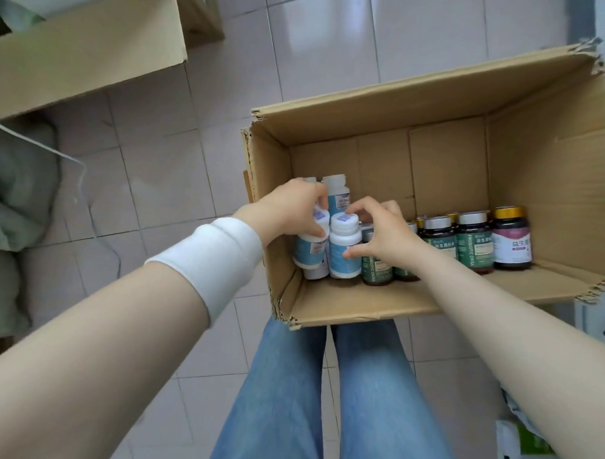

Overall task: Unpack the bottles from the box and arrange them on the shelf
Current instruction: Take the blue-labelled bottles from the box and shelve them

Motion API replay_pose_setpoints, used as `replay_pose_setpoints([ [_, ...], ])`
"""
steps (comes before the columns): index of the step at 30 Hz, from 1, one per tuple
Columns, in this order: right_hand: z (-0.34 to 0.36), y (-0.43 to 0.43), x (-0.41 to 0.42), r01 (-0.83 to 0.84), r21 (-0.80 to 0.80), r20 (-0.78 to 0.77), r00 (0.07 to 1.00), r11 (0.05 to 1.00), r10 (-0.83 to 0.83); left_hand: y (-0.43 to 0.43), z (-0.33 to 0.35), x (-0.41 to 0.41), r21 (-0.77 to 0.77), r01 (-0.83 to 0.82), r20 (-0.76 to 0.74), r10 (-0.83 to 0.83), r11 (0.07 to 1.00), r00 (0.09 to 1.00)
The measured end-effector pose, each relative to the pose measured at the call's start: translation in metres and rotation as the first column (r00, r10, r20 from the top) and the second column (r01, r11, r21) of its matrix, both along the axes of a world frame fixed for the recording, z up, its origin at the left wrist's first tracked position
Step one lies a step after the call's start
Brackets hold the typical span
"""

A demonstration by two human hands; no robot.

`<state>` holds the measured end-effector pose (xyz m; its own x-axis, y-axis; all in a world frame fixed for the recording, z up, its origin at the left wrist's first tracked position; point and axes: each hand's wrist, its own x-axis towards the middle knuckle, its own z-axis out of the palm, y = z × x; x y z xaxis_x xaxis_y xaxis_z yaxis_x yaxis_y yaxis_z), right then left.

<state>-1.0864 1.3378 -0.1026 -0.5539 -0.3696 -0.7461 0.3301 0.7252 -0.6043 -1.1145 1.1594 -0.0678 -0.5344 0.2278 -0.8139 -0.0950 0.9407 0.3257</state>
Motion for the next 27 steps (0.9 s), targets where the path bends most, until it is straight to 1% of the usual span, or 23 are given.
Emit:
replay_pose_setpoints([
  [3,0.018,0.007,-0.001,0.157,-0.076,0.011,0.988,0.985,-0.157,-0.007,0.023,-0.005,0.084,-0.153,-0.04,0.157,0.985,0.987],
  [5,0.035,0.015,-0.004,0.248,-0.079,0.02,0.969,0.965,-0.248,-0.01,0.042,-0.008,0.18,-0.281,-0.038,0.292,0.943,0.956],
  [8,0.065,0.029,-0.009,0.384,-0.032,0.033,0.923,0.923,-0.383,-0.009,0.081,-0.013,0.348,-0.442,-0.018,0.477,0.827,0.879],
  [9,0.079,0.033,-0.011,0.44,-0.041,0.047,0.898,0.897,-0.438,-0.007,0.095,-0.014,0.394,-0.48,-0.003,0.523,0.784,0.852],
  [12,0.126,0.045,-0.009,0.581,-0.141,0.081,0.814,0.802,-0.575,0.002,0.139,-0.018,0.519,-0.56,0.058,0.627,0.646,0.777],
  [14,0.157,0.05,-0.003,0.651,-0.194,0.068,0.756,0.734,-0.652,0.009,0.168,-0.019,0.592,-0.566,0.078,0.659,0.573,0.749],
  [18,0.226,0.059,0.022,0.784,-0.315,0.115,0.591,0.534,-0.799,0.026,0.228,-0.015,0.727,-0.517,0.147,0.632,0.453,0.761],
  [21,0.279,0.068,0.059,0.83,-0.423,0.111,0.446,0.364,-0.888,0.044,0.272,-0.001,0.808,-0.415,0.175,0.503,0.418,0.846],
  [24,0.324,0.074,0.103,0.832,-0.512,0.101,0.302,0.211,-0.948,0.066,0.315,0.019,0.864,-0.298,0.137,0.38,0.405,0.915],
  [25,0.338,0.076,0.118,0.825,-0.536,0.093,0.267,0.178,-0.959,0.074,0.329,0.028,0.879,-0.273,0.138,0.339,0.392,0.931],
  [27,0.363,0.081,0.15,0.807,-0.573,0.065,0.221,0.145,-0.973,0.093,0.357,0.049,0.895,-0.228,0.142,0.242,0.382,0.96],
])
